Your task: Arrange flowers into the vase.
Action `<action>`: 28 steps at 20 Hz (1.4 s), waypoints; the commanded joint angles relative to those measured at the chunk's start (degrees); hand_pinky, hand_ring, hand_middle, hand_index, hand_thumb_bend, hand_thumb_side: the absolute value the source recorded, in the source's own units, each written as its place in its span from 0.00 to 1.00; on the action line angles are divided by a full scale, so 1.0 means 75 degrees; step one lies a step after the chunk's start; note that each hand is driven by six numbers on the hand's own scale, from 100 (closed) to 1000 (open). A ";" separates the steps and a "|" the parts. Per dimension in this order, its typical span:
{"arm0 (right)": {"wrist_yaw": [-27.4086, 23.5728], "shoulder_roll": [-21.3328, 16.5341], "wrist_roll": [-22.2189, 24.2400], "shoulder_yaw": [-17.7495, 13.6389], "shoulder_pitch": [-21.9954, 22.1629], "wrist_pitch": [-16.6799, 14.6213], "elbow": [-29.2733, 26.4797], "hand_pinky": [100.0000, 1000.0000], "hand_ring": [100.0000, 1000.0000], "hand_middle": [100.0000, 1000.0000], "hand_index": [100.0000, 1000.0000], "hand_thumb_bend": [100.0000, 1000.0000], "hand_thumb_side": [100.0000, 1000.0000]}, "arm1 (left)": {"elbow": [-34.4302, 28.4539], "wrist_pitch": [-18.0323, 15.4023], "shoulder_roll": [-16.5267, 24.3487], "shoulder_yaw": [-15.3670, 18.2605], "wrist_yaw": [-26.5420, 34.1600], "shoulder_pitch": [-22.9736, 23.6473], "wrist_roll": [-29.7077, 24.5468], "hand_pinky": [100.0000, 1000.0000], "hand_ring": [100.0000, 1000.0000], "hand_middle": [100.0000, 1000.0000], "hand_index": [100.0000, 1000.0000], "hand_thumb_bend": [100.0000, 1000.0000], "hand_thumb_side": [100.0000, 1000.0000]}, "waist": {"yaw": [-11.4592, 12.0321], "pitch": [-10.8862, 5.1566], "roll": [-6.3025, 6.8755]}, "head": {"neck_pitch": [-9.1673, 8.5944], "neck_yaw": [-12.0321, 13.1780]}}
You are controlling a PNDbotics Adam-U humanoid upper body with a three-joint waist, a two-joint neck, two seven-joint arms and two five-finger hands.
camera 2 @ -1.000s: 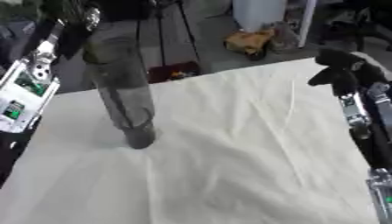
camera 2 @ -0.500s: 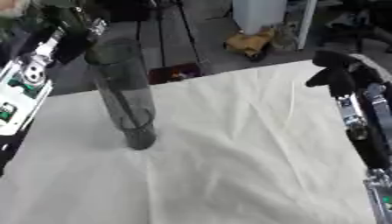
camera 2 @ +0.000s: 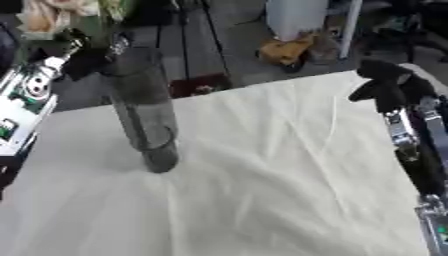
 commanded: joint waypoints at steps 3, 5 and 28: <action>0.0012 -0.0103 -0.0023 -0.0061 -0.0026 0.0018 -0.0149 0.65 0.82 0.47 0.85 0.07 1.00 | -0.0183 0.0055 0.0371 0.0149 -0.0193 -0.0241 -0.0771 0.91 1.00 1.00 1.00 0.46 1.00 | 0.0036 -0.0262 -0.0041 | -0.0064 -0.0036; 0.0013 -0.0099 -0.0025 -0.0061 -0.0020 0.0020 -0.0148 0.65 0.82 0.47 0.85 0.07 1.00 | -0.0259 0.0091 0.0401 0.0188 -0.0256 -0.0246 -0.1099 0.91 1.00 1.00 1.00 0.49 1.00 | 0.0047 -0.0270 -0.0047 | -0.0063 -0.0041; 0.0115 -0.0047 -0.0161 -0.0130 0.0040 0.0063 -0.0191 0.65 0.82 0.47 0.85 0.06 1.00 | -0.0935 0.0142 0.1300 0.0233 -0.0359 0.0195 -0.2352 0.95 1.00 1.00 1.00 0.60 1.00 | 0.0222 -0.0425 -0.0145 | 0.0104 -0.0224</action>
